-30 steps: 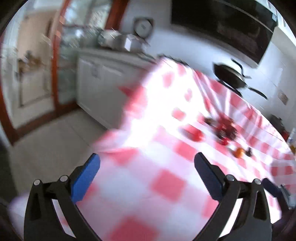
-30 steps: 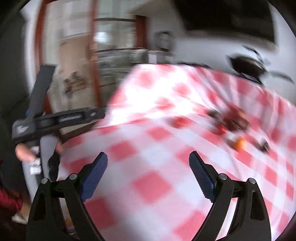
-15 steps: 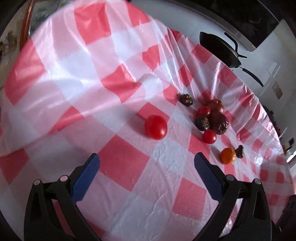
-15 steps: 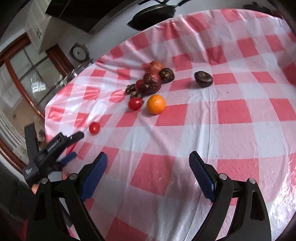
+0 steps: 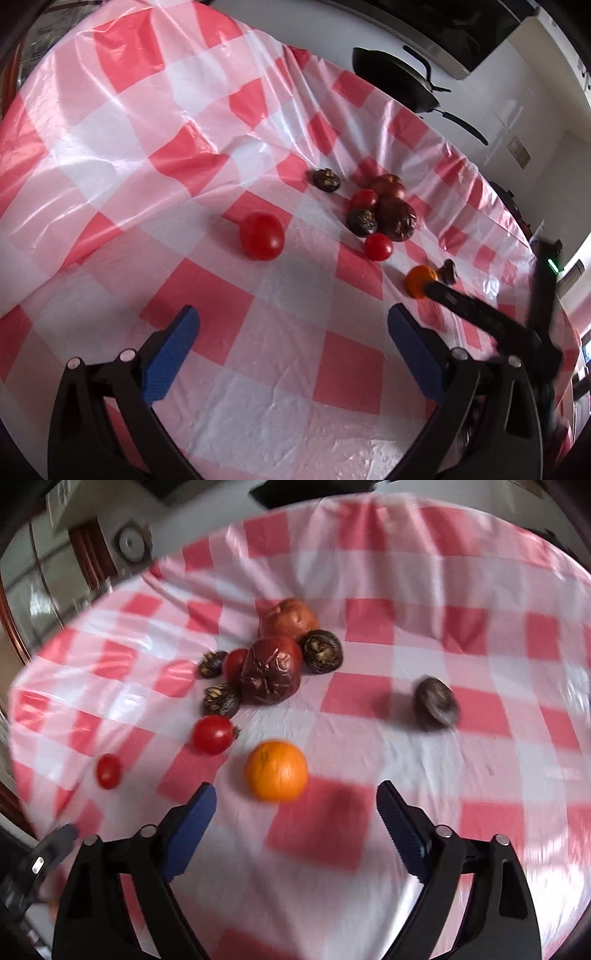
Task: Organize fruits
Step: 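Move both tools back over the fruits on the table, then grasp an orange with the right gripper while the left gripper grasps a red tomato, then carry the orange and tomato to the white box and open both grippers, then move both open tools back over the remaining fruits on the table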
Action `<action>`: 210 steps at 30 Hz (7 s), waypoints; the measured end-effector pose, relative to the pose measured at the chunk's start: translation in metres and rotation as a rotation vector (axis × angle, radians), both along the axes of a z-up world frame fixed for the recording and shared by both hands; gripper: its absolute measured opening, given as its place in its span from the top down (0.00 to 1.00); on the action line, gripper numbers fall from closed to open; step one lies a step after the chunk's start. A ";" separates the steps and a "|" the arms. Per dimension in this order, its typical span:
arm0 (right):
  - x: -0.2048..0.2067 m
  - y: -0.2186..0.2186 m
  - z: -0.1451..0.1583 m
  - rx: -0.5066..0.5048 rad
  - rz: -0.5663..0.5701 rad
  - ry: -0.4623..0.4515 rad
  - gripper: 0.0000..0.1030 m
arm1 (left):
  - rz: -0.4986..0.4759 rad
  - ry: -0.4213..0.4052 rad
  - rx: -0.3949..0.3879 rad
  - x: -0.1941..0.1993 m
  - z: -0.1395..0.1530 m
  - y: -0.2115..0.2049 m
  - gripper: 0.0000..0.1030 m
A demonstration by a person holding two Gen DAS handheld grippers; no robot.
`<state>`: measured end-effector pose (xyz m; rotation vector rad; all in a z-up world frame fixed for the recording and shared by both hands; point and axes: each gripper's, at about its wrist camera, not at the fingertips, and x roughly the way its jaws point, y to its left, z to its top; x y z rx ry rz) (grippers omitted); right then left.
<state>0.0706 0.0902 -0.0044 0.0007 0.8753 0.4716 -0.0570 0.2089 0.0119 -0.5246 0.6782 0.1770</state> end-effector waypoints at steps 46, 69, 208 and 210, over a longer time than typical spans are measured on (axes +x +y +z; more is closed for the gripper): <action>-0.050 -0.054 -0.006 0.223 0.045 0.080 0.62 | 0.006 0.249 0.305 0.059 -0.008 -0.001 0.68; -0.059 -0.061 -0.003 0.276 0.032 0.056 0.62 | 0.067 0.048 0.042 -0.048 -0.002 -0.001 0.68; -0.003 -0.141 -0.006 0.176 -0.339 -0.003 0.15 | 0.123 -0.067 -0.174 0.065 -0.005 -0.034 0.01; 0.014 -0.122 -0.007 0.117 -0.289 0.006 0.15 | 0.124 -0.064 -0.187 0.066 -0.006 -0.032 0.01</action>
